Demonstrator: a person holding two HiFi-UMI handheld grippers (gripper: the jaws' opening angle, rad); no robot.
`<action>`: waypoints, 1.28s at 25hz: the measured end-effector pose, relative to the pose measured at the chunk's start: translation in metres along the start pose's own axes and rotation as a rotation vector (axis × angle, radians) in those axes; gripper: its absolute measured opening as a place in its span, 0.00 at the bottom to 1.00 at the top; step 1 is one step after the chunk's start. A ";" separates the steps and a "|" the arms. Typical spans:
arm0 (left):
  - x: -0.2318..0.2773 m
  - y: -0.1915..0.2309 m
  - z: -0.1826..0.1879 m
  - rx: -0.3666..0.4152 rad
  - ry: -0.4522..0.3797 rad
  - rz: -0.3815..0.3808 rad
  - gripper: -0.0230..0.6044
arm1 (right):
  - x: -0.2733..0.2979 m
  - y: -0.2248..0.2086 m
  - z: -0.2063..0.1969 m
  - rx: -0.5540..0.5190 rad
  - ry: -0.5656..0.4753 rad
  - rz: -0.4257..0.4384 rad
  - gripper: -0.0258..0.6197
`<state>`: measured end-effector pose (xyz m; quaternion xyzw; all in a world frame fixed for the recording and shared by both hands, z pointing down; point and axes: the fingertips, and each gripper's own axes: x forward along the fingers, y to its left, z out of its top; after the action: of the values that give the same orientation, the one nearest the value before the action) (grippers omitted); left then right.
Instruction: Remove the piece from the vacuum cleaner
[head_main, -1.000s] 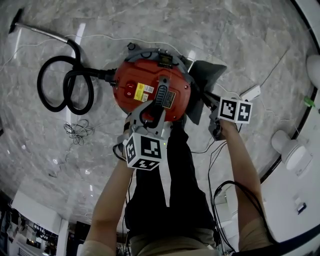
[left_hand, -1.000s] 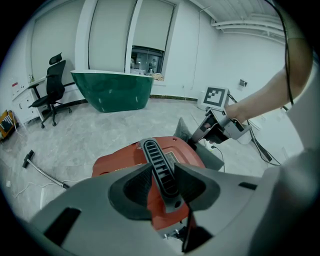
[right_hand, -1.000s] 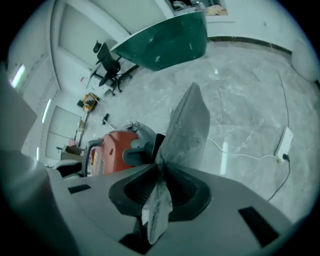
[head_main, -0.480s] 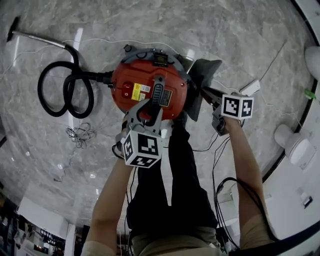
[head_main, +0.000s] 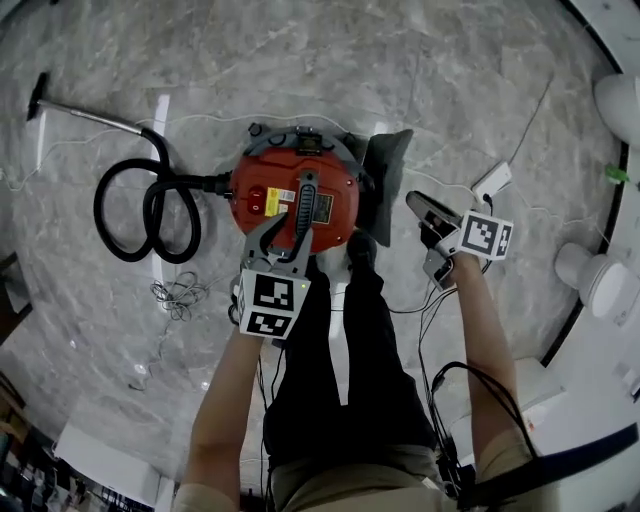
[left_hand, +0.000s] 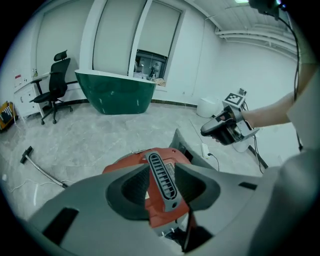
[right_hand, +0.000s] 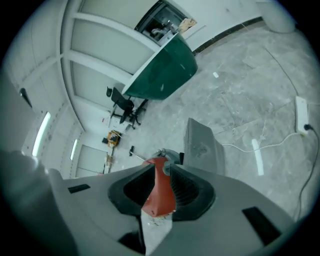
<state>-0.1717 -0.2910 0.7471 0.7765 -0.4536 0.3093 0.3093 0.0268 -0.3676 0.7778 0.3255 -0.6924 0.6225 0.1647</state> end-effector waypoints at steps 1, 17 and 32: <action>-0.008 -0.002 0.004 0.003 -0.001 0.005 0.27 | -0.008 0.014 0.004 0.029 -0.026 0.060 0.15; -0.117 -0.052 0.154 0.136 -0.118 -0.051 0.27 | -0.164 0.219 0.050 0.004 -0.312 0.563 0.07; -0.220 -0.148 0.243 0.193 -0.264 0.001 0.04 | -0.284 0.286 0.048 -0.149 -0.337 0.686 0.04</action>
<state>-0.0781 -0.3043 0.3997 0.8361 -0.4589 0.2470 0.1710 0.0561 -0.3402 0.3743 0.1598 -0.8218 0.5270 -0.1459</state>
